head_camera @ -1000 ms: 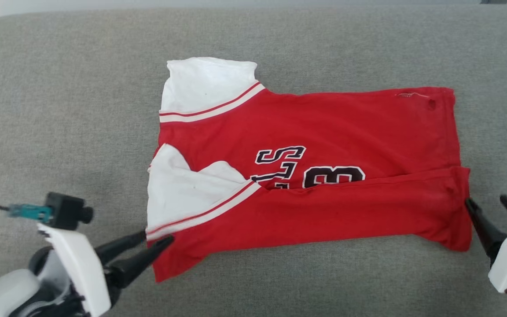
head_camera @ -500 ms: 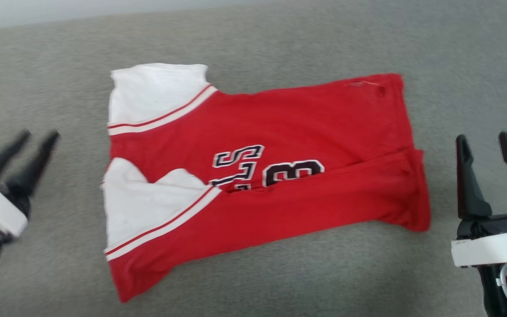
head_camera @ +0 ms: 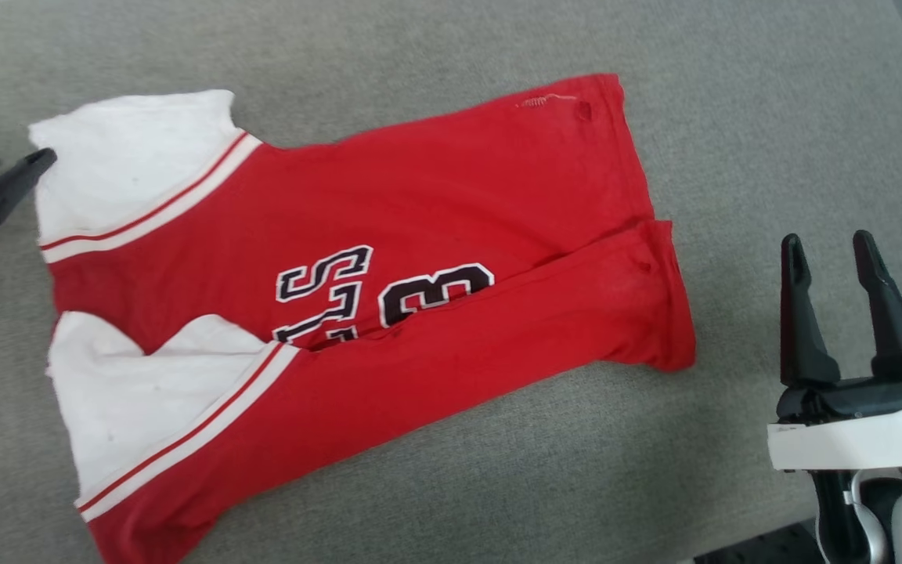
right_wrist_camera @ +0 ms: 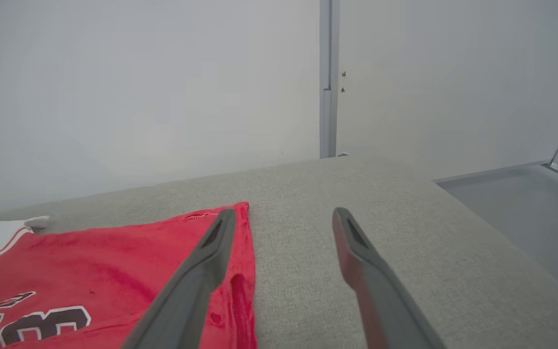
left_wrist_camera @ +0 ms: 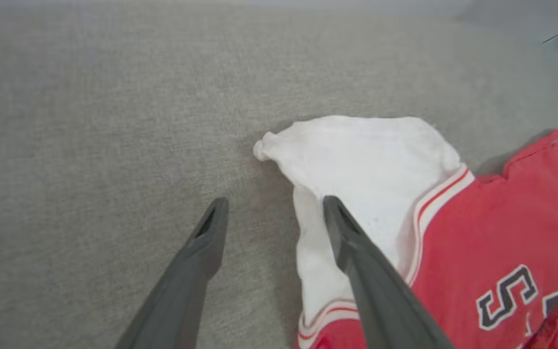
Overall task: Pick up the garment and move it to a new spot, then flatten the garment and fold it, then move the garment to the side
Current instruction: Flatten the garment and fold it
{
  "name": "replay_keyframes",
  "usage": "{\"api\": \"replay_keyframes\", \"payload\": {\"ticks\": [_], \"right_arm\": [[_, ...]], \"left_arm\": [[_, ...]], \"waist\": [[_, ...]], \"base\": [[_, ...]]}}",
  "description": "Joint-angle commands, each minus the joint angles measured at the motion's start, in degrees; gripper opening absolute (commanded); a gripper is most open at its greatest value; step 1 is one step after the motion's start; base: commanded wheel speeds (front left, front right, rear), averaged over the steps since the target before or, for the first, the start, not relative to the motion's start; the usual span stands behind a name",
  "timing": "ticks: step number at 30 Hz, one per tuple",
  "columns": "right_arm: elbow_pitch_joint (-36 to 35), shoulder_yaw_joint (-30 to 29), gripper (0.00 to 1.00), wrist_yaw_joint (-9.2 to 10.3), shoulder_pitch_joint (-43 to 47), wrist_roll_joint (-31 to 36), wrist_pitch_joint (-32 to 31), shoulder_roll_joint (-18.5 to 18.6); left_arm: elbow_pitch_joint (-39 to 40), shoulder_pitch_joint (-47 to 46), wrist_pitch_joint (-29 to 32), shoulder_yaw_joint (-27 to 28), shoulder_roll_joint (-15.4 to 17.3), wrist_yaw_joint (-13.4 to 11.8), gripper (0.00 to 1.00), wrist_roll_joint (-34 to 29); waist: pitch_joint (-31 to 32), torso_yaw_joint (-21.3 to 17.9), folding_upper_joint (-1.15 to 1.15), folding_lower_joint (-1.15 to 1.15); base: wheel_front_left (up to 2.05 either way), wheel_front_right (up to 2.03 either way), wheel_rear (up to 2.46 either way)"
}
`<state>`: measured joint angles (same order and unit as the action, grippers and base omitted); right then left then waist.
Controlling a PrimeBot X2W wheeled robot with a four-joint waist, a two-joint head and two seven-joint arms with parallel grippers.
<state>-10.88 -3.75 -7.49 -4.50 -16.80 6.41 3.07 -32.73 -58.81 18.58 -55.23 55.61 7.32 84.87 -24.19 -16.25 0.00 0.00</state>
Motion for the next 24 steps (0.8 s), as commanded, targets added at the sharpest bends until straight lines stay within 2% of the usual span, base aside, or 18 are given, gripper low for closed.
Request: {"api": "replay_keyframes", "payload": {"ticks": [1,5,11,12,14,19,21,24], "right_arm": [[0.35,0.42,1.0,0.0,-0.94,-0.48,0.38,-0.17],[1.52,1.39,1.0,0.01,-1.47,-1.36,0.92,-0.16],[2.7,2.53,1.0,0.01,-2.11,-1.84,1.35,-0.16],[2.84,2.83,1.0,0.01,-2.19,-1.69,1.2,-0.17],[3.0,3.41,1.0,0.0,-2.71,-1.36,0.82,-0.17],[2.79,5.81,1.0,0.0,-4.64,1.18,-2.09,-0.17],[2.9,7.09,1.0,0.0,-6.67,3.06,-5.5,0.25],[4.05,9.22,1.0,0.01,-11.22,4.08,-13.11,2.87]], "left_arm": [[-1.39,-2.02,2.83,-0.14,-0.17,0.22,1.0,0.51],[-3.69,-5.97,9.6,-0.54,-1.18,0.24,1.0,1.53],[-5.44,-8.86,12.94,-1.85,-2.73,0.2,1.0,0.21],[-5.6,-9.18,12.99,-2.11,-2.84,0.2,0.64,-0.3],[-5.99,-9.67,12.61,-2.37,-3.25,0.2,0.0,-0.87],[-5.47,-10.33,12.37,-2.81,-4.03,0.2,0.0,-1.19],[-5.1,-10.88,12.24,-3.08,-4.2,0.21,0.0,-1.69],[-4.17,-11.67,11.83,-3.61,-4.88,0.21,0.0,-2.05]], "waist": [[-1.39,-1.22,0.0,0.0],[-2.79,-2.18,0.0,0.0],[-4.21,-2.82,0.0,0.0],[-4.4,-2.85,0.0,0.0],[-4.57,-2.82,0.0,0.0],[-4.63,-2.32,0.0,0.0],[-4.65,-1.91,0.0,0.0],[-4.88,-0.89,0.0,0.0]], "base": [[0.0,0.0,0.0],[0.0,0.0,0.0],[0.0,0.0,0.0],[0.0,0.0,0.0],[0.0,0.0,0.0],[0.0,0.0,0.0],[0.0,0.0,0.0],[0.0,0.0,0.0]]}}
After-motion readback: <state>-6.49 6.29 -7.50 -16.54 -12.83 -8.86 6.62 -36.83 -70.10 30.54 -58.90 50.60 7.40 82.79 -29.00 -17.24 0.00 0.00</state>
